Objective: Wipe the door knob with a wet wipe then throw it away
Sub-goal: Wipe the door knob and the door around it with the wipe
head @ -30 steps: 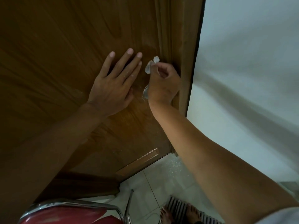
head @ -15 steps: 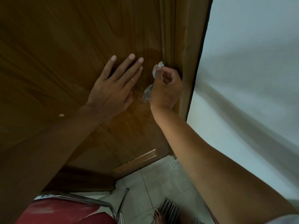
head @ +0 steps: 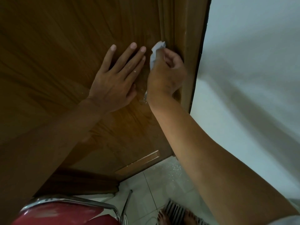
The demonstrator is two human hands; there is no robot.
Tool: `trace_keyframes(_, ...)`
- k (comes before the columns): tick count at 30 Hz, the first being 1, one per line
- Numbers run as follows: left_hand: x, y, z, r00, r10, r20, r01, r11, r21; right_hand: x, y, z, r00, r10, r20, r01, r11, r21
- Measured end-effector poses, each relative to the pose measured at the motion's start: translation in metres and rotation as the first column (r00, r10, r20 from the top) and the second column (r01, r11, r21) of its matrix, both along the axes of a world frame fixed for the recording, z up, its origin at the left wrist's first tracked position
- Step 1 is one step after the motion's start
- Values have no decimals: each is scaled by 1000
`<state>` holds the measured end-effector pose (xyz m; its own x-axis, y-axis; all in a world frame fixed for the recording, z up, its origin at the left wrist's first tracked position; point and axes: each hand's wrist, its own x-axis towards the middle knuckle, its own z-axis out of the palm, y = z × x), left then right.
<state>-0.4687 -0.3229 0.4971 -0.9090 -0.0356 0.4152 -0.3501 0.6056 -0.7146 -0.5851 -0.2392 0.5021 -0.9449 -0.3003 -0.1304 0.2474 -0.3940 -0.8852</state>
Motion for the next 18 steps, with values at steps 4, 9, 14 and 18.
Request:
trace_keyframes(4, -1, 0, 0, 1000, 7, -1, -7, 1000, -10, 2, 4, -25, 998, 26, -55, -20, 994, 104)
trace_keyframes(9, 2, 1, -1, 1000, 11, 12, -11, 1000, -17, 5, 7, -68, 989, 60, -135, -19, 958, 286)
trace_keyframes(14, 4, -1, -3, 1000, 8, 11, -8, 1000, -24, 4, 5, -77, 775, 188, -603, 6, 952, 305)
trace_keyframes(18, 8, 0, -7, 1000, 10, 11, -10, 1000, -24, -6, 12, -100, 782, 176, -598, 65, 931, 360)
